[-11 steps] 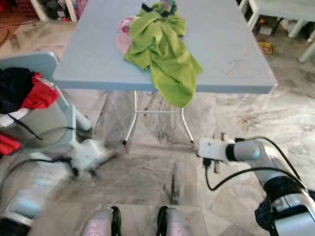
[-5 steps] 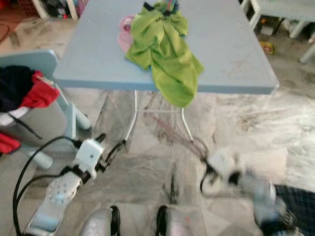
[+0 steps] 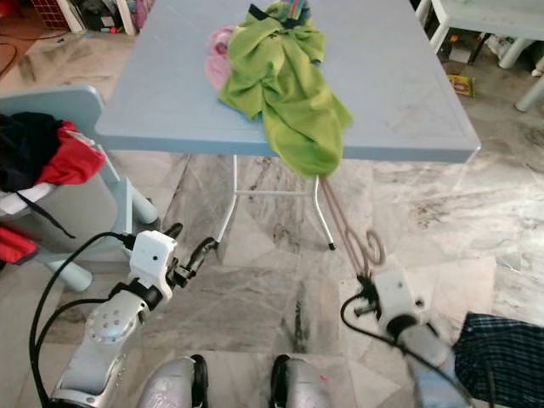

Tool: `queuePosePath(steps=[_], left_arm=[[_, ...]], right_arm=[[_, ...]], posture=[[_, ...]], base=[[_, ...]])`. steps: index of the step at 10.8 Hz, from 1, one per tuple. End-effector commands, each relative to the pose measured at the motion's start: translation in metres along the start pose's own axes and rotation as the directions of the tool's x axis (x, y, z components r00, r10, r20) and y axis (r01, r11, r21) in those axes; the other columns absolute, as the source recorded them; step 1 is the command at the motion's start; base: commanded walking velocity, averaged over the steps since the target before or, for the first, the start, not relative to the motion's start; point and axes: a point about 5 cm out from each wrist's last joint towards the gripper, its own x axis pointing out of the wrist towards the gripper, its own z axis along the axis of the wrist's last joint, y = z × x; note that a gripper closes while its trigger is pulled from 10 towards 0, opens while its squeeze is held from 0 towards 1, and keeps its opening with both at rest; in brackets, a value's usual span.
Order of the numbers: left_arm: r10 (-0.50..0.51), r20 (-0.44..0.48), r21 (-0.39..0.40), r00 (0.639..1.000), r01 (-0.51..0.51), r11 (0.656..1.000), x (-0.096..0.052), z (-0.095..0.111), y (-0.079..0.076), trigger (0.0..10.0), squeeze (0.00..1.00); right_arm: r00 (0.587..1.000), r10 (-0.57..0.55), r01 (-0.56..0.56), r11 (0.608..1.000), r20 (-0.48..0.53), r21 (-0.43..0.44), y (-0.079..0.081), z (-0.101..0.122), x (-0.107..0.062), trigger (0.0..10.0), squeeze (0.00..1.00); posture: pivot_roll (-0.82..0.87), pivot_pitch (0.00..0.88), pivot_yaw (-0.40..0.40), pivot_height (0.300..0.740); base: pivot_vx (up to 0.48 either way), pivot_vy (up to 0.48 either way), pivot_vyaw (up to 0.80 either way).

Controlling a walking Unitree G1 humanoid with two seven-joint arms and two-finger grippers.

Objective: Hang hanger

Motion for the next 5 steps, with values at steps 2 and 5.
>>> queuePosePath(steps=[2, 5], left_arm=[[-0.019, -0.002, -0.003, 1.000, 0.019, 1.000, -0.003, 0.001, -0.004, 10.0, 0.00], [-0.029, 0.000, -0.027, 1.000, 0.029, 0.999, 0.002, 0.006, 0.001, 10.0, 0.00]], right_arm=[[0.999, -0.030, 0.029, 0.998, 0.019, 0.052, 0.004, 0.007, 0.004, 10.0, 0.00], [0.992, -0.129, 0.129, 0.987, -0.005, 0.098, -0.004, 0.014, 0.008, 10.0, 0.00]], posture=[[0.01, 0.200, -0.032, 0.740], [0.00, 0.202, -0.038, 0.740]], base=[[0.000, 0.467, 0.00], [0.000, 0.477, 0.00]])
